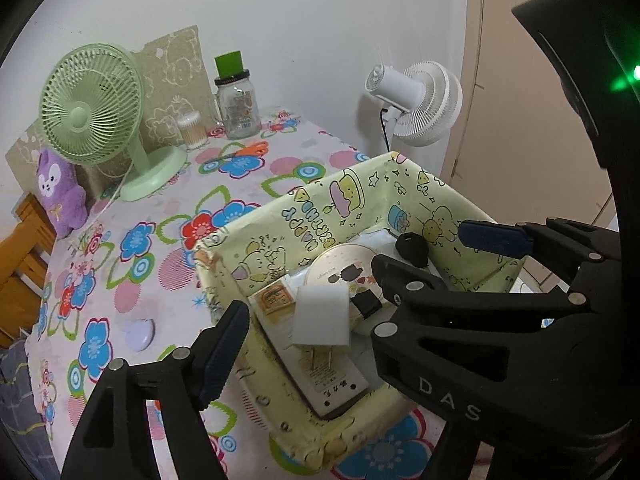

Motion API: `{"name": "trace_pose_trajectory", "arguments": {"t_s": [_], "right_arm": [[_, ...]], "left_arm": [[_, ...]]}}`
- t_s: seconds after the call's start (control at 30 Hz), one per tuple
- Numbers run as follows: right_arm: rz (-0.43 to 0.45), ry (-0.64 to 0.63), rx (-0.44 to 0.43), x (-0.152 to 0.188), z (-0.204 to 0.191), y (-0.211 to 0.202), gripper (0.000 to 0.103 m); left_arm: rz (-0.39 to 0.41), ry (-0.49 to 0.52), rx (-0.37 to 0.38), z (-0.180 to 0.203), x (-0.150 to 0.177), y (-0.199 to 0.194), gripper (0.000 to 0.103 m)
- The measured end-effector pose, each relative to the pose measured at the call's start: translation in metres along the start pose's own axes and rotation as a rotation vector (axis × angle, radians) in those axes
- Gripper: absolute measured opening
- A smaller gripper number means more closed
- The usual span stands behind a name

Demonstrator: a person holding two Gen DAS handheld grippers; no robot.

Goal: Organize rigid objects
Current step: 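Lower and release the charger with left tool while right tool releases the key fob in the box, then lift both open tools up out of the yellow box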

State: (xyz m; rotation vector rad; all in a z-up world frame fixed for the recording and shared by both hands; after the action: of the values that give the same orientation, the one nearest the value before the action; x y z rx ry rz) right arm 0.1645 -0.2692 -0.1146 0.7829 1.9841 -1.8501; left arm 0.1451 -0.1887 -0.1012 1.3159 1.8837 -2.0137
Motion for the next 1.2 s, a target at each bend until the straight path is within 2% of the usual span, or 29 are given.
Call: {"name": "trace_pose_trajectory", "arguments": {"t_s": [0.47, 1.2], "right_arm": [[0.097, -0.05, -0.019, 0.008, -0.026, -0.039, 0.075], [0.152, -0.113, -0.061, 0.033, -0.076, -0.07, 0.088]], "left_arm": [[0.062, -0.014, -0.051, -0.012, 0.014, -0.039, 0.087], [0.092, -0.091, -0.115, -0.043, 0.053, -0.08, 0.095]]}}
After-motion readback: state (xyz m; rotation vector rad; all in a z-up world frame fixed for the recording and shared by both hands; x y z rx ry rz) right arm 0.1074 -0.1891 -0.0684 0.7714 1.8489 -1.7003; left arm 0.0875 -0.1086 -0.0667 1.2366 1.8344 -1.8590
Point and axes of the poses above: each gripper's, at about its wrist camera, not at the fingertips, and y roughly the way its jaws point, z to its right, x to its underside, the point moved 6 cm from there along y, roughly the way its jaws point, and after that the axes turned 7 degrees about y, right-handed, at the moved point
